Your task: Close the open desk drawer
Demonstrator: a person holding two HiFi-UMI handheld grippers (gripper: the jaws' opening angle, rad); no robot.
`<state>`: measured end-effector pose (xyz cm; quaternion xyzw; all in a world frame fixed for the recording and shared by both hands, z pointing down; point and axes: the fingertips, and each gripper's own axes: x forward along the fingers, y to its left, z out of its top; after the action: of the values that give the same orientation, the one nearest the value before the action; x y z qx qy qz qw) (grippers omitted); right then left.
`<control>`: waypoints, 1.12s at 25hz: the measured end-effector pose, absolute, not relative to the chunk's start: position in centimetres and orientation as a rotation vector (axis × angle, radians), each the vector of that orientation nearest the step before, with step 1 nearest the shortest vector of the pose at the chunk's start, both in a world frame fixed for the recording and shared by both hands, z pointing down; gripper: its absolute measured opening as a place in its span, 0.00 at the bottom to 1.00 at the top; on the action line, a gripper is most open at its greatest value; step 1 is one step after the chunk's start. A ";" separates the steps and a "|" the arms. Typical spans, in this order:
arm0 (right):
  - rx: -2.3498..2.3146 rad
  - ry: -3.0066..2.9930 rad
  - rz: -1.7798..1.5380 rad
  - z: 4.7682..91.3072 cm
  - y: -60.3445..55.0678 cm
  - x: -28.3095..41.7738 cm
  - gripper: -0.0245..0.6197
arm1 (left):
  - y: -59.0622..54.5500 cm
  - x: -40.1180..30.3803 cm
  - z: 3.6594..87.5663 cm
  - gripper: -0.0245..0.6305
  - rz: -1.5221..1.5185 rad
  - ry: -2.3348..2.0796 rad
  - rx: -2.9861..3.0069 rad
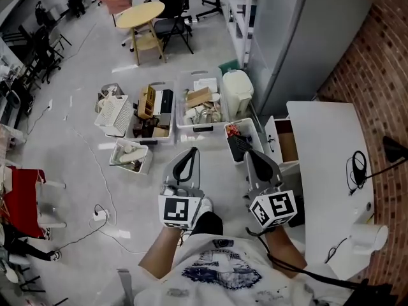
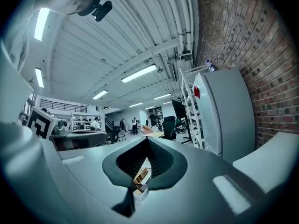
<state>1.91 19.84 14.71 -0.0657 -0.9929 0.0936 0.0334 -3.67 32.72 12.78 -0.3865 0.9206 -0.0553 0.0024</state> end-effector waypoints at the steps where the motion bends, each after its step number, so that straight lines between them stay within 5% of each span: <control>1: -0.197 -3.052 0.286 14.8 20.2 0.7 0.07 | 33.0 -5.0 12.9 0.04 -0.172 2.886 -1.220; 10: -0.083 -3.051 0.278 15.2 20.9 -6.6 0.07 | 33.2 -13.1 13.6 0.04 -0.168 2.835 -1.347; 28: 0.280 -3.038 0.336 17.0 10.5 -10.6 0.07 | 20.4 -19.3 15.3 0.04 -0.194 2.664 -1.703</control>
<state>-10.58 10.52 16.99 0.0911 -0.9891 0.1095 0.0363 -19.26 20.41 15.34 -0.5376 0.8409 -0.0613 -0.0130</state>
